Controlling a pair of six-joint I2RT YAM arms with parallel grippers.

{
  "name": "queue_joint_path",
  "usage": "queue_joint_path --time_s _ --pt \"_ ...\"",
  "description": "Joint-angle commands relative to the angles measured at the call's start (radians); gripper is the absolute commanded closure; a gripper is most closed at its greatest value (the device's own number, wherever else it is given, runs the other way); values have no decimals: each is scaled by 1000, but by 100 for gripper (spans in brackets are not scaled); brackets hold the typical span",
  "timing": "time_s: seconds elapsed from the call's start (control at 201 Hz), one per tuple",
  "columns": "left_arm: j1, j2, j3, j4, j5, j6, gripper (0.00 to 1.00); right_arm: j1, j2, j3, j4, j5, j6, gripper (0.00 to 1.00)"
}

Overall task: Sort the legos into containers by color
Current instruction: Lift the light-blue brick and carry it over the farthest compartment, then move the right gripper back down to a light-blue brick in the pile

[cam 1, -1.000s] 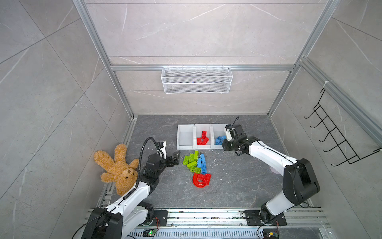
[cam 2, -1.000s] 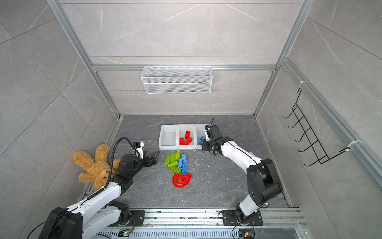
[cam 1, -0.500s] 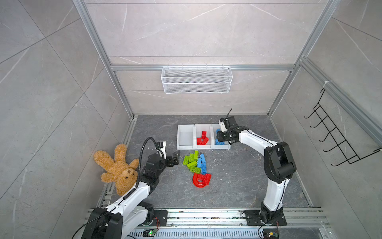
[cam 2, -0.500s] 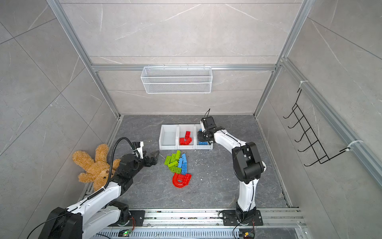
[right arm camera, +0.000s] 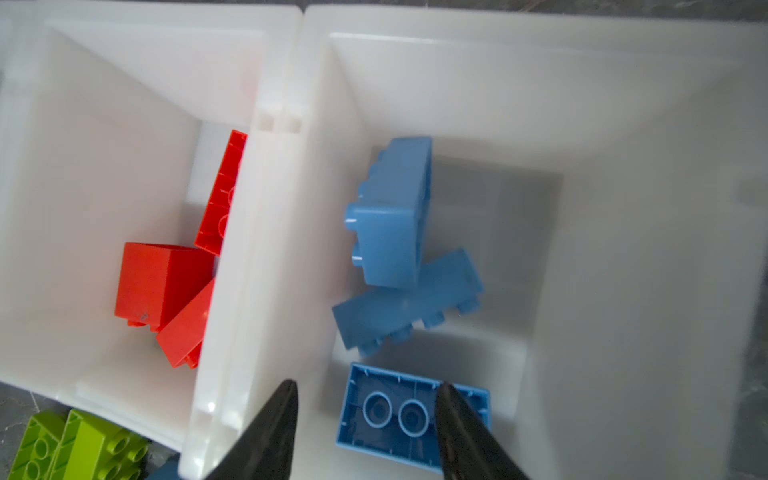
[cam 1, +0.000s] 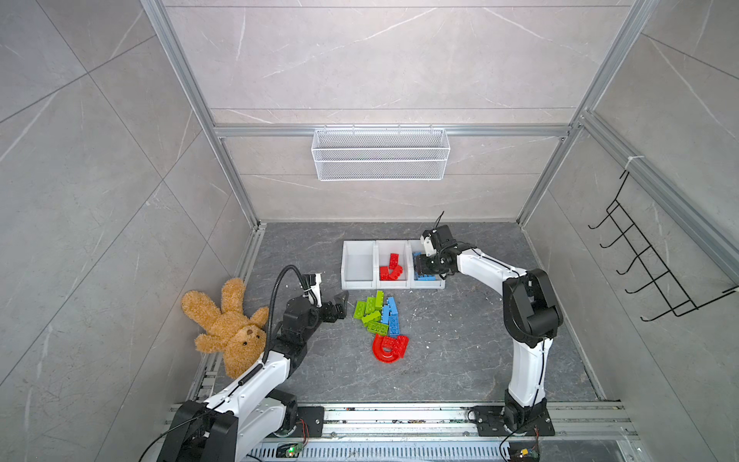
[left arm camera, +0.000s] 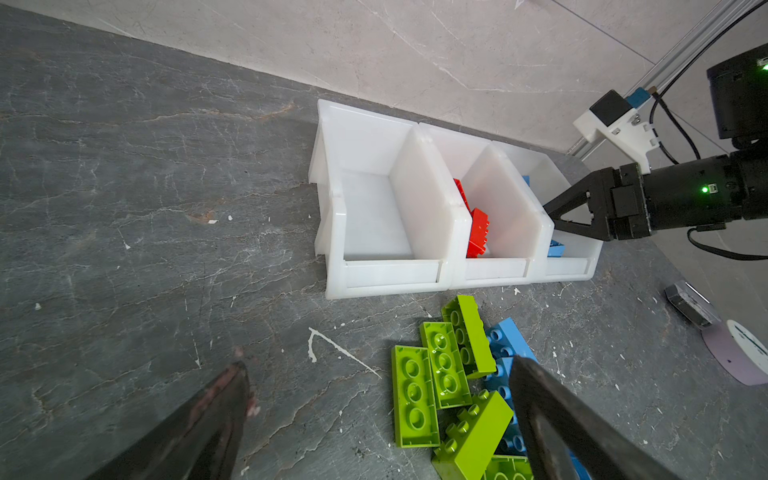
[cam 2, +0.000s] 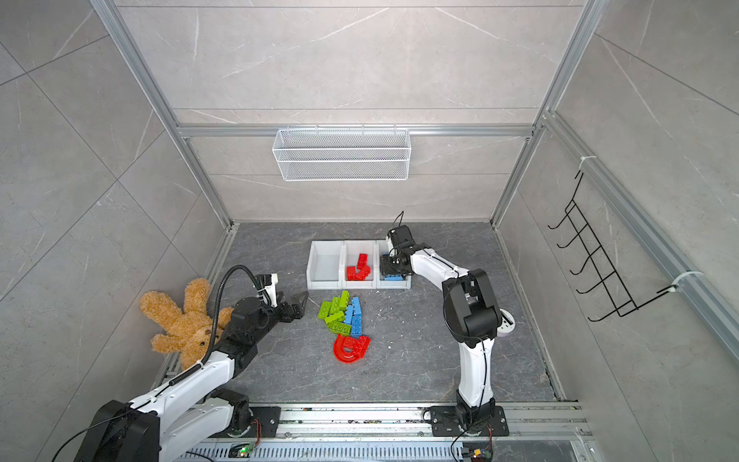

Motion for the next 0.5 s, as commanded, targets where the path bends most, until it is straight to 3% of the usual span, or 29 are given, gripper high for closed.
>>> queue_joint_path --time_s 0.0,0.254,0.493 --pt "-2 -13 7 27 -3 23 1 6 -153 -29 -26 11 -8 45" --pt "-3 -15 8 27 -6 23 1 138 -434 -301 43 2 57 46" --pt "-2 -1 8 34 -6 23 1 351 -432 -462 132 44 211 47"
